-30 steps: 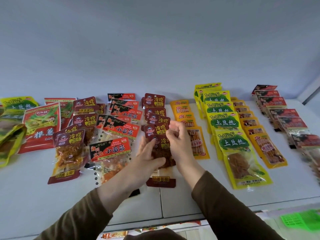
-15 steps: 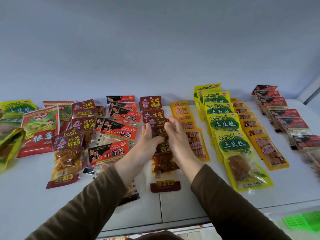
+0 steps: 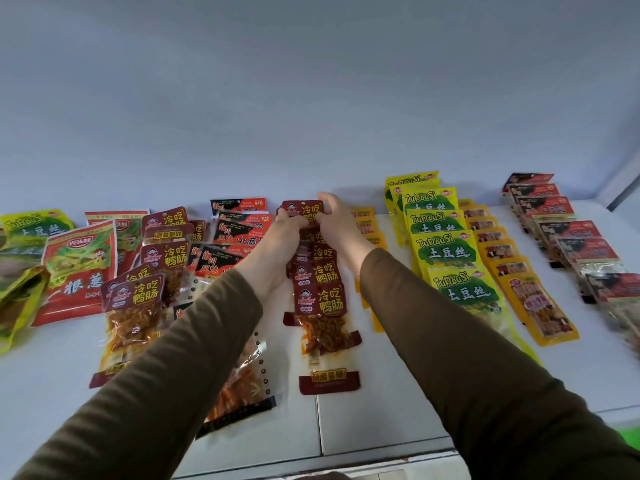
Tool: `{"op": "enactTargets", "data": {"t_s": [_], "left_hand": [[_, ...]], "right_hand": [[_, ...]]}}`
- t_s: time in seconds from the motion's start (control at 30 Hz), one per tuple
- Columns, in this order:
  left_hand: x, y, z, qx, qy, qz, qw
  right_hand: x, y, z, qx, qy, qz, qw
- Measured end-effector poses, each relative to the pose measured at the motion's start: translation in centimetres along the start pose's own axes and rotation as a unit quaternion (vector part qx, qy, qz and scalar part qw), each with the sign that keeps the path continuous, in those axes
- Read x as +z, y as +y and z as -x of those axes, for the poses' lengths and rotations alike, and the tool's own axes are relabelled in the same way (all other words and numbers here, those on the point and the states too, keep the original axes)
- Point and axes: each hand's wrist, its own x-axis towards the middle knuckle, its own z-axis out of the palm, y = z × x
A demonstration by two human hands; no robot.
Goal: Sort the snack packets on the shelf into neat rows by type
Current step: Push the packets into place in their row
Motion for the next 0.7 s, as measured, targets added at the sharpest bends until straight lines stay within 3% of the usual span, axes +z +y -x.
{"op": "enactTargets", "data": {"t_s": [0.2,0.43,0.7], "left_hand": [[-0.5,-0.1,2.1,0.010,-0.030,-0.003,0.999],[-0.3,-0.5,1.6,-0.012,-0.008,0.014,1.000],[0.1,-0.7,-0.3,-0.045,0.037,0.031,0.998]], "right_hand": [[-0.2,1.4,0.9,-0.034,0.013,0.007,0.999],[0.0,1.8,1.2,0.007,-0.029,0.043,0.999],[-0.4,1.1,1.6,0.034,-0.027,-0.089,0.995]]}}
